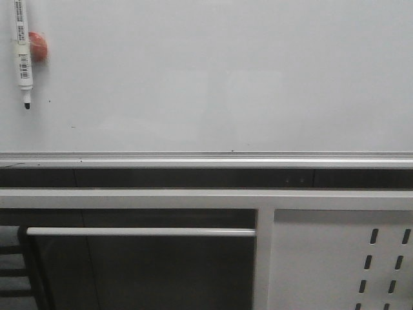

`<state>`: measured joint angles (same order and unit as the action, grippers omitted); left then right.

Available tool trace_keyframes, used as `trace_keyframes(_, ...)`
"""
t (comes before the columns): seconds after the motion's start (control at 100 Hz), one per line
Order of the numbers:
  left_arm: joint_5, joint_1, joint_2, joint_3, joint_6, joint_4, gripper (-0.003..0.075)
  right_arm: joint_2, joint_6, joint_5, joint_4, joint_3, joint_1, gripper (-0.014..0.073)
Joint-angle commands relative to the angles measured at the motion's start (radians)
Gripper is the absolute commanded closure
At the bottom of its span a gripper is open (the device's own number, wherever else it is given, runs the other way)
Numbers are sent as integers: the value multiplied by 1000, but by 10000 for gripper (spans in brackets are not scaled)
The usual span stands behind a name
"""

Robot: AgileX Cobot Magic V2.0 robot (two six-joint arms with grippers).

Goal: Write number 1 on whiteboard

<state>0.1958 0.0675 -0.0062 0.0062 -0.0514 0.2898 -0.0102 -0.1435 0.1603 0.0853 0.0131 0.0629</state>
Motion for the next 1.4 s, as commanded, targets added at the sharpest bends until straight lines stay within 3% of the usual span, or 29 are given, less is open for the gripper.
trace_keyframes(0.0,76,2,-25,20,1,69,738,-19,-55,101,24,27,6,665)
trace_keyframes(0.2,80,2,-25,20,3,136,738,-19,-64,80,24,27,6,665)
trace_keyframes(0.31,43,2,-25,20,3,226,738,-19,-64,-12,24,27,6,665)
trace_keyframes(0.51,17,3,-25,-26,3,228,738,-19,-64,-15,24,27,6,665)
trace_keyframes(0.73,-241,3,64,-234,3,9,738,-11,-188,-15,83,27,4,665)
trace_keyframes(1.06,-378,3,327,-422,-100,7,738,-9,-176,-260,8,-160,-59,665)
trace_keyframes(1.23,-337,36,421,-430,-116,31,738,-9,-89,-380,-41,-263,-83,665)
trace_keyframes(1.39,-196,174,446,-430,-215,31,738,-9,-32,-450,-41,-320,-92,665)
